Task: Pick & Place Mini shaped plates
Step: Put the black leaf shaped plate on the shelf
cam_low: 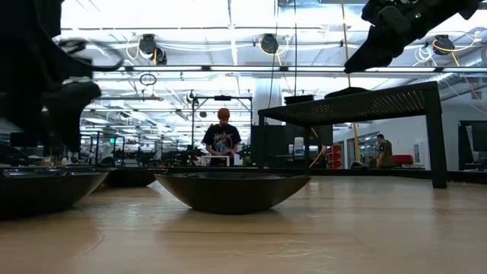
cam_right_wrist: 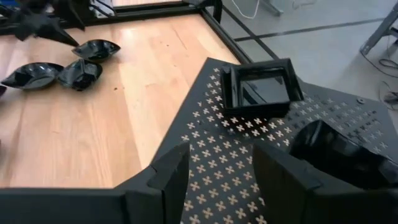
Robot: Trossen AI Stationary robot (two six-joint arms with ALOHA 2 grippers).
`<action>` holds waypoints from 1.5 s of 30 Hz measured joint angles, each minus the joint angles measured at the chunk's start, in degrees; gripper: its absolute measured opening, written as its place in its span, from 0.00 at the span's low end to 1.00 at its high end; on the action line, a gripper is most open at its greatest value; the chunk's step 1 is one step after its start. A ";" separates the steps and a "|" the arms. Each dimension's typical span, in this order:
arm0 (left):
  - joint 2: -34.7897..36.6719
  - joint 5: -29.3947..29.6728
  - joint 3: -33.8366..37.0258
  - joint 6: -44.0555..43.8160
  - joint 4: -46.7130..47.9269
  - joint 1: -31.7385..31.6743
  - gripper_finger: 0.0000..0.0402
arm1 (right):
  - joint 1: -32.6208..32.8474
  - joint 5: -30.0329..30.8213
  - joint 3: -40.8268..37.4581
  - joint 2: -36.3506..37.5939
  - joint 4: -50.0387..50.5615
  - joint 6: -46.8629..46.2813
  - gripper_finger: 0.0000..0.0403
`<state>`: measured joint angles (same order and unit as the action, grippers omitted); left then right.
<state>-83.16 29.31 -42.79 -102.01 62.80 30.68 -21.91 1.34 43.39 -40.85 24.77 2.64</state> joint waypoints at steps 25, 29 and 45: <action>7.11 -4.10 14.34 -3.76 -17.85 -6.21 0.32 | 0.44 0.04 -2.42 -0.13 -3.64 -0.05 0.40; 7.37 -3.73 13.26 0.10 -15.46 -6.24 0.08 | 0.44 0.04 -2.42 -0.13 -3.64 -0.68 0.40; 7.35 15.76 -12.70 34.95 -18.62 -6.39 0.01 | 15.49 -5.03 -15.76 -1.88 -35.03 -0.48 0.40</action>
<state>-75.81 45.07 -55.49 -67.06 44.18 24.28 -6.42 -3.68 27.63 -42.72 -10.27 2.16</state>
